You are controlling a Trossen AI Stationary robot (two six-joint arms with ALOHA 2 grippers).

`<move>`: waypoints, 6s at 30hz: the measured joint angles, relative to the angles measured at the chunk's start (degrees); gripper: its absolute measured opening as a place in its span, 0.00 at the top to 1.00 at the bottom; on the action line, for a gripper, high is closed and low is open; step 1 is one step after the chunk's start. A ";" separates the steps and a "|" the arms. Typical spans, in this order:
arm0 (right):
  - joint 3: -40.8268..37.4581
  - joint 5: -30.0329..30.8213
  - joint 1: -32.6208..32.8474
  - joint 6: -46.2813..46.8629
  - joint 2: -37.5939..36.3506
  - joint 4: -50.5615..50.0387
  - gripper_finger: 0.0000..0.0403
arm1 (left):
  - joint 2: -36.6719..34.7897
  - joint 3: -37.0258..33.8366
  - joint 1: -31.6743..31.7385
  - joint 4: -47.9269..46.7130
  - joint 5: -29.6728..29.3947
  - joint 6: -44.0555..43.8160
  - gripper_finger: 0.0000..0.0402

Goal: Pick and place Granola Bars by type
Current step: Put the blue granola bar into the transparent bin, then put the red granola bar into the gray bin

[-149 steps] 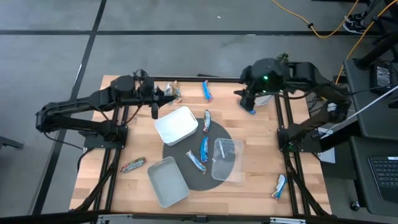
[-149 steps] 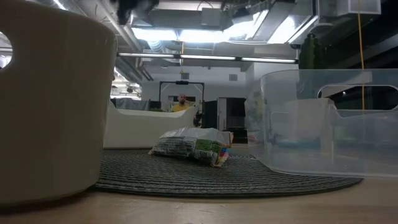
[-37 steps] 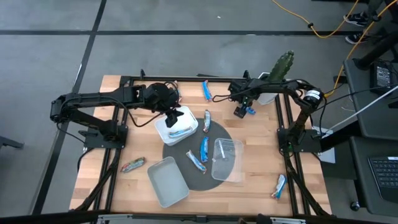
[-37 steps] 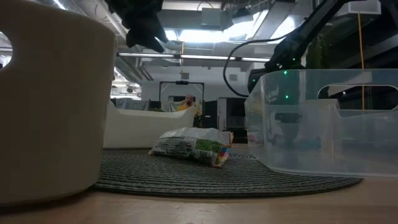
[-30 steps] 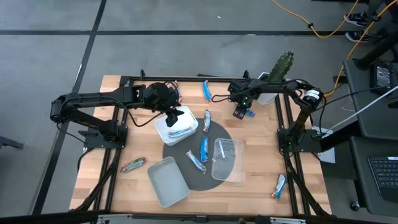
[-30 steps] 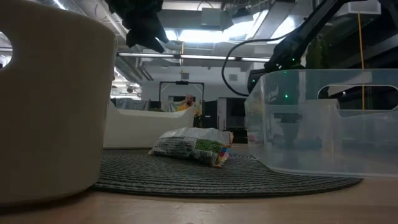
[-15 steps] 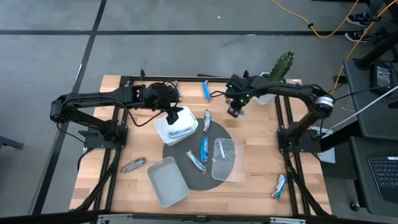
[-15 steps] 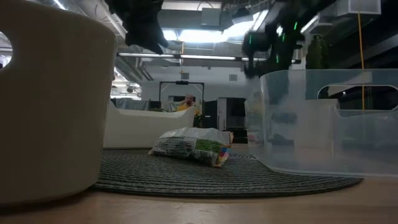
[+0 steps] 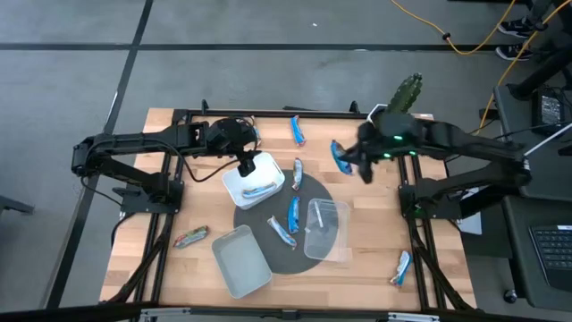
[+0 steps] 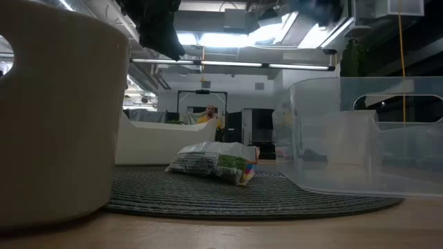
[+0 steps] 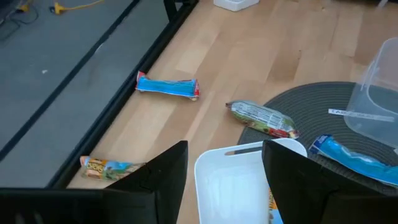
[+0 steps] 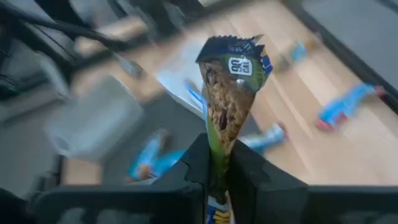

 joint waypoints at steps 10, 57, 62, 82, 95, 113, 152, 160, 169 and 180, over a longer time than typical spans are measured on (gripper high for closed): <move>0.02 5.83 12.45 1.01 -6.90 9.67 0.91 | 0.00 0.00 0.00 -0.02 0.04 2.56 0.51; 0.02 4.48 23.07 28.27 35.82 -1.87 0.89 | 0.00 0.00 0.02 -0.11 3.18 11.27 0.51; 0.02 4.61 23.04 36.53 35.84 -3.15 0.79 | 0.00 0.00 0.03 -0.63 3.51 11.48 0.51; 0.02 0.41 39.91 95.03 27.61 -11.10 0.55 | -0.02 -0.59 0.03 -2.82 5.20 12.96 0.51; 8.25 -8.16 52.54 107.23 30.42 -35.89 0.69 | -0.02 -0.59 0.01 -2.63 4.98 14.45 0.51; -12.45 -15.33 60.21 109.22 30.64 -17.88 0.55 | 0.00 -0.59 0.03 -2.75 2.99 10.60 0.51; -12.42 9.78 57.67 95.26 28.86 -13.06 0.92 | 0.00 -0.63 -0.11 -2.99 1.07 5.97 0.51; 11.13 38.15 51.86 82.12 24.60 -47.05 0.93 | 0.00 -0.20 -0.11 -1.55 1.32 5.80 0.51; 24.50 50.70 36.72 31.79 17.86 -38.21 0.95 | -3.69 -0.20 -0.13 6.63 9.55 5.51 0.51; 18.58 37.59 16.35 -14.25 13.62 -4.35 0.93 | -10.84 -0.11 -2.37 14.76 12.31 6.53 0.51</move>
